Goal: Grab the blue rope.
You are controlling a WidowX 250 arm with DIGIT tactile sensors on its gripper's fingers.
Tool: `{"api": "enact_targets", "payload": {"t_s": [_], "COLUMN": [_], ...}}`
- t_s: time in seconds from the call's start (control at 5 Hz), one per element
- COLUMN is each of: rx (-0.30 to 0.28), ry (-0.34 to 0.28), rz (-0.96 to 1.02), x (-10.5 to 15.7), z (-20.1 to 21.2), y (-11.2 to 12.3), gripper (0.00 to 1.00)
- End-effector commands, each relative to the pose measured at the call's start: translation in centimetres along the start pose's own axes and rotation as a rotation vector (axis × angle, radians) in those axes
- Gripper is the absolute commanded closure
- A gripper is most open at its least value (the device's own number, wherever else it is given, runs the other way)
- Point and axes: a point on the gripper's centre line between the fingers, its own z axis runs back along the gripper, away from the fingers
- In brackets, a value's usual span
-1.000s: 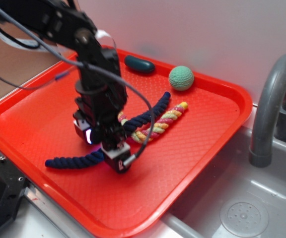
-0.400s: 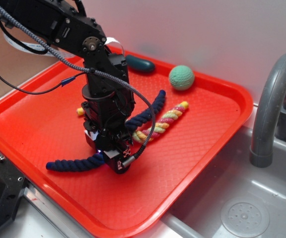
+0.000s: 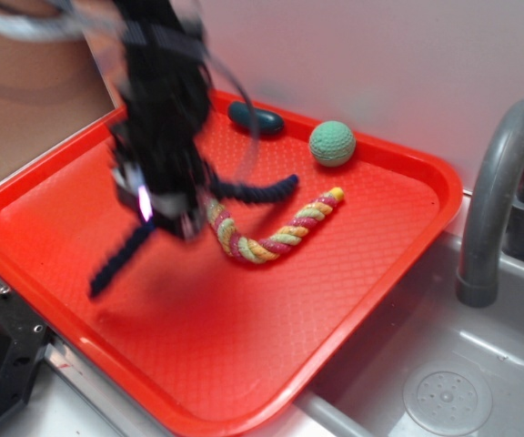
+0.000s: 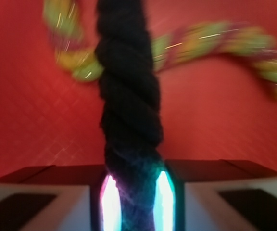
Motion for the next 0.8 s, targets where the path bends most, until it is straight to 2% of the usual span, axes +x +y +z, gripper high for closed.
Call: {"api": "enact_targets", "payload": {"t_s": [0.0, 0.2, 0.4, 0.6], "rx": [-0.078, -0.087, -0.091, -0.104], "ry": [-0.102, -0.192, -0.227, -0.210], "rz": [0.213, 0.314, 0.346, 0.358], "x": [-0.8, -3.1, -4.0, -4.1], "z": [8.8, 13.3, 15.2, 15.1], "y": [4.0, 5.9, 6.5, 6.8], "gripper": [1.00, 1.00, 1.00, 1.00]}}
